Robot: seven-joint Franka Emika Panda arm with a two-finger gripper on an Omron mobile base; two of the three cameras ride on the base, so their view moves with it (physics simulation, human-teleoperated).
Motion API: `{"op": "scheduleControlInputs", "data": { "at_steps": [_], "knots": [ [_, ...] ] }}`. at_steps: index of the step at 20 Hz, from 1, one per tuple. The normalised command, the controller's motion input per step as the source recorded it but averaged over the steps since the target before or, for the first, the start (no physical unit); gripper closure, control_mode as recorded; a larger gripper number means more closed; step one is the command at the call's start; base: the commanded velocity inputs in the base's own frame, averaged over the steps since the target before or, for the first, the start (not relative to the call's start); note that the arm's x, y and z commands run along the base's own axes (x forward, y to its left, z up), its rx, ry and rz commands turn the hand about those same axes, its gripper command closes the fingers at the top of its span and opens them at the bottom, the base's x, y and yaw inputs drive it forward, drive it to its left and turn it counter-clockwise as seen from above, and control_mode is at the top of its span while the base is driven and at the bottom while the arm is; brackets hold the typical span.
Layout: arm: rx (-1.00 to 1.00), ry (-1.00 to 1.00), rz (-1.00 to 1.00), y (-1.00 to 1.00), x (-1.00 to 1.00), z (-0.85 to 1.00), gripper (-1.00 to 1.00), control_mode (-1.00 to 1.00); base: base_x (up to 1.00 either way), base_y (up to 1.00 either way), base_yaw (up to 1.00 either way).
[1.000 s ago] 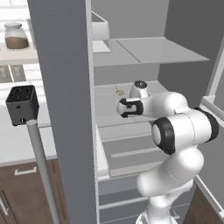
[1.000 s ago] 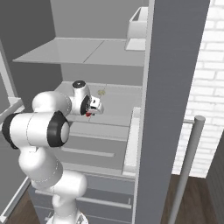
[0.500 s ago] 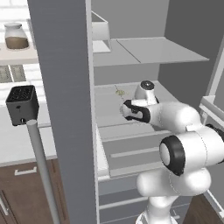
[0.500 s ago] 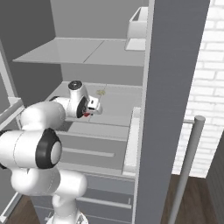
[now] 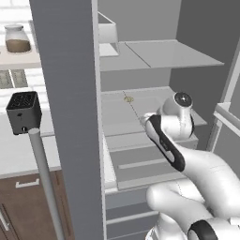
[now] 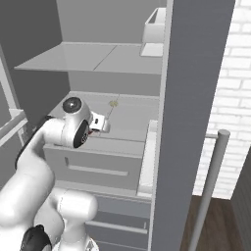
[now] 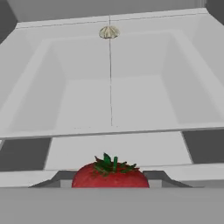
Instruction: Take the strawberry from the fridge and place it on top of the pancake, located on the dining counter.
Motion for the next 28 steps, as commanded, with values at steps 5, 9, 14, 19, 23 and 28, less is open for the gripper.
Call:
{"op": "scheduleControlInputs", "data": {
  "at_steps": [5,9,14,19,23,28],
  "knots": [
    [0.0,0.19,0.0,0.0,-0.91,1.0,1.0,-1.0,0.0,0.0,0.0],
    [-0.04,0.38,0.0,0.0,-0.99,0.84,1.0,-1.0,0.0,0.0,0.0],
    [0.0,0.16,0.0,0.0,-1.0,0.33,1.0,-1.0,0.0,0.0,0.0],
    [0.0,-0.24,0.03,-0.03,-0.99,0.0,1.0,-1.0,0.0,0.0,0.0],
    [-0.02,-0.24,0.01,-0.01,-0.67,-0.04,1.0,-1.0,0.0,0.0,0.0],
    [-0.09,-0.02,0.0,0.0,-0.1,-0.01,1.0,-1.0,0.0,0.0,0.0]
  ]
}}
